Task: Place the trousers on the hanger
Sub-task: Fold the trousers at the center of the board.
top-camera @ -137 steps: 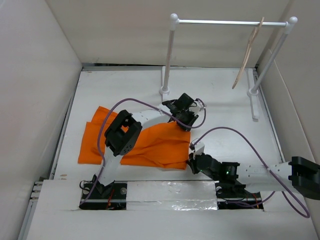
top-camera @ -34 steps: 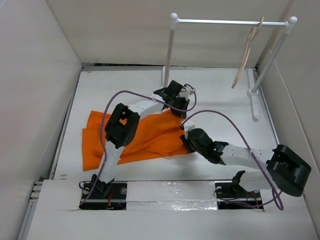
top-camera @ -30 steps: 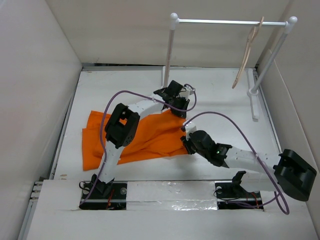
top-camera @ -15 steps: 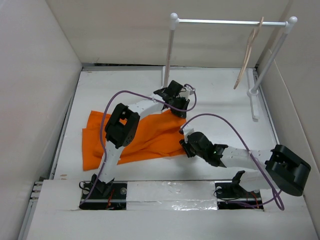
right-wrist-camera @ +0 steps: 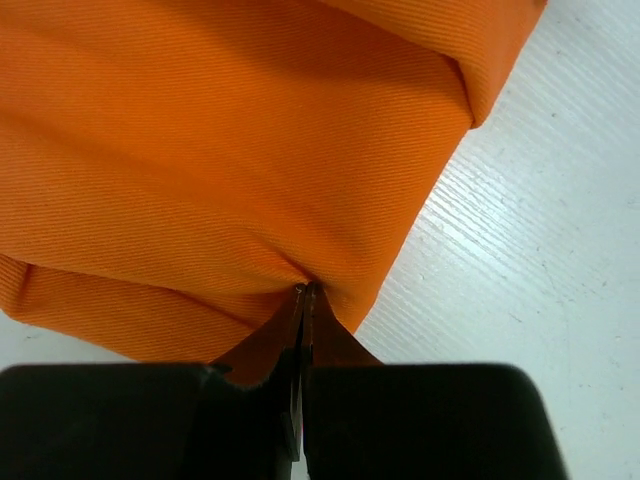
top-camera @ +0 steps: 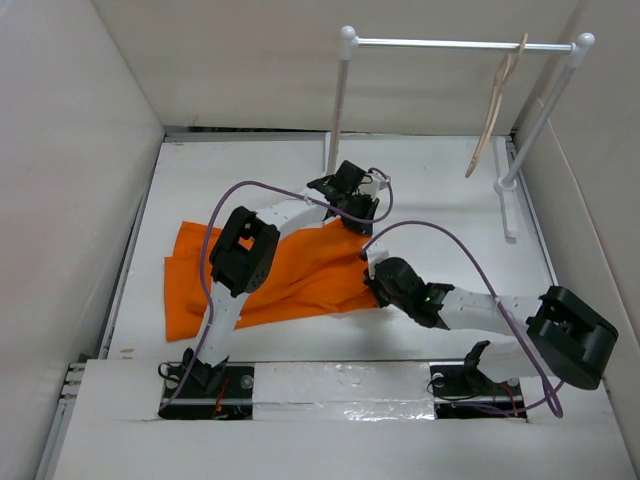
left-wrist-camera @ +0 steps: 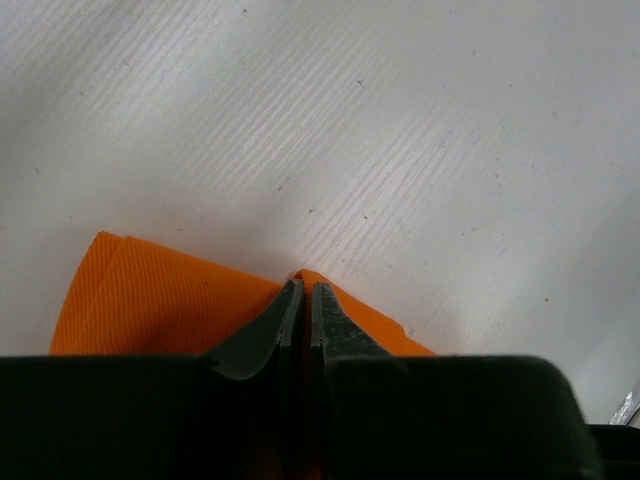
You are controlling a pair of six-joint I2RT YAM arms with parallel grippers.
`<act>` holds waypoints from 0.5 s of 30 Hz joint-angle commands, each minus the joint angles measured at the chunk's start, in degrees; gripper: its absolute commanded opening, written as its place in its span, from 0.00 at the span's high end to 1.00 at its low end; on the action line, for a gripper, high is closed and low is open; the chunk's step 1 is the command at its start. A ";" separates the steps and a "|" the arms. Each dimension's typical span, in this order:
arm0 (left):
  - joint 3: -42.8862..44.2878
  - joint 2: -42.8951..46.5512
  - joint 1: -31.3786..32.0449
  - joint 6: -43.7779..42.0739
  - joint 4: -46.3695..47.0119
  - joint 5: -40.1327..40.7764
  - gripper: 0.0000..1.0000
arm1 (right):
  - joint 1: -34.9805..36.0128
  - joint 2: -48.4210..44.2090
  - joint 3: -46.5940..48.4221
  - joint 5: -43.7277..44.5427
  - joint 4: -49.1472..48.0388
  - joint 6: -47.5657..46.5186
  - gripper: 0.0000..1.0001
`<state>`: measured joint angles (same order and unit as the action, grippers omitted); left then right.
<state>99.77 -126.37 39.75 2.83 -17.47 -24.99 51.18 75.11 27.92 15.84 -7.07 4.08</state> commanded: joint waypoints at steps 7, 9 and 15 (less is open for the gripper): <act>2.71 2.97 -0.90 -0.11 -0.37 -0.85 1.00 | 2.79 -13.83 -5.76 5.88 -0.49 4.98 1.00; 2.37 3.23 -0.90 0.60 0.33 0.12 1.00 | 2.79 -15.16 -7.00 4.38 0.21 4.98 1.00; 3.50 3.58 -2.04 1.47 0.33 1.61 1.00 | 6.74 -17.98 -7.88 2.01 5.13 6.90 1.00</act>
<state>100.14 -126.37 39.27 4.16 -18.13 -25.34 56.01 58.65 20.73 18.87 -5.37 9.02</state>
